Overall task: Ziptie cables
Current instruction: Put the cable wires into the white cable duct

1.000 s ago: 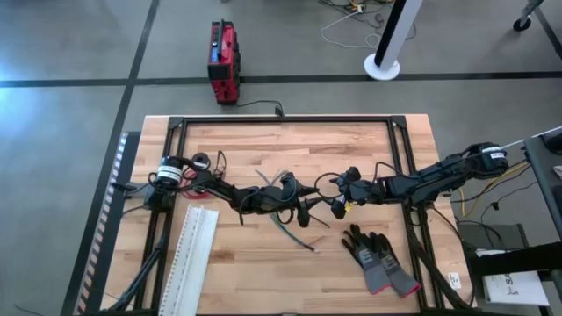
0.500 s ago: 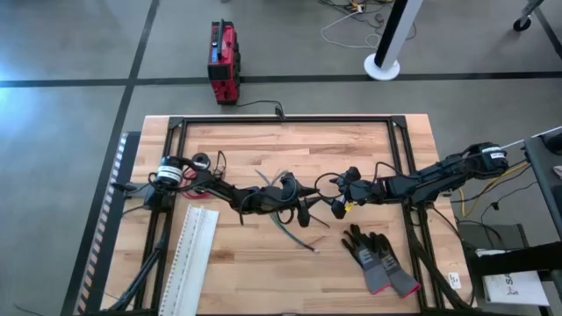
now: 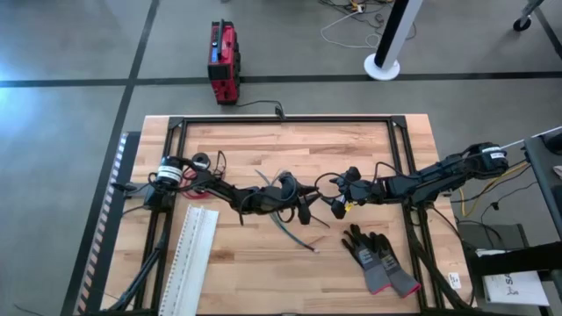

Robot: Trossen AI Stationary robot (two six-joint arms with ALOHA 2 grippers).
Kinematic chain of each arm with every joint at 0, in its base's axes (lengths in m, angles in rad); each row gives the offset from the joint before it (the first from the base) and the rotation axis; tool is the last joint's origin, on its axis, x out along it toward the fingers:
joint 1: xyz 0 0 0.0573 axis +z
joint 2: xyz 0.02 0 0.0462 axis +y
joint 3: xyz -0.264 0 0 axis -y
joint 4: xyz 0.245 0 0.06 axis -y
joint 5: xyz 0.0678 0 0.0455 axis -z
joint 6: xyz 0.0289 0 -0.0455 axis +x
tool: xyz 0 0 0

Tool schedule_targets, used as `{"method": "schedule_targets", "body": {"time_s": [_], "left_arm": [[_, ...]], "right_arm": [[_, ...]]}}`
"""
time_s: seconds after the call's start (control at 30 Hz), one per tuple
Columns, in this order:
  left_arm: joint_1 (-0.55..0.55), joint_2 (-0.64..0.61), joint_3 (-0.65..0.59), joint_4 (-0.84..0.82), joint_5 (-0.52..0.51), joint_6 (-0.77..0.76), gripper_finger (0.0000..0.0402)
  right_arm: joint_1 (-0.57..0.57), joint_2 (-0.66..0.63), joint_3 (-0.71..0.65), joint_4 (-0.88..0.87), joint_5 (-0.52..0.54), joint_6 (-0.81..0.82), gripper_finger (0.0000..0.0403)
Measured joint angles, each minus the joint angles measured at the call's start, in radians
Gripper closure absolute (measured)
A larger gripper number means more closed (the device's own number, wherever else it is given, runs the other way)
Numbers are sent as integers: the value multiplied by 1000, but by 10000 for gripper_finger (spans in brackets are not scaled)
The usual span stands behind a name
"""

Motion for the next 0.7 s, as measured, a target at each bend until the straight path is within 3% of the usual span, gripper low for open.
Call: {"method": "schedule_targets", "body": {"time_s": [0.7], "left_arm": [[2, 0, 0, -1, -64, -61, 297]], "right_arm": [[0, 0, 0, 0, 0, 0, 32]]}}
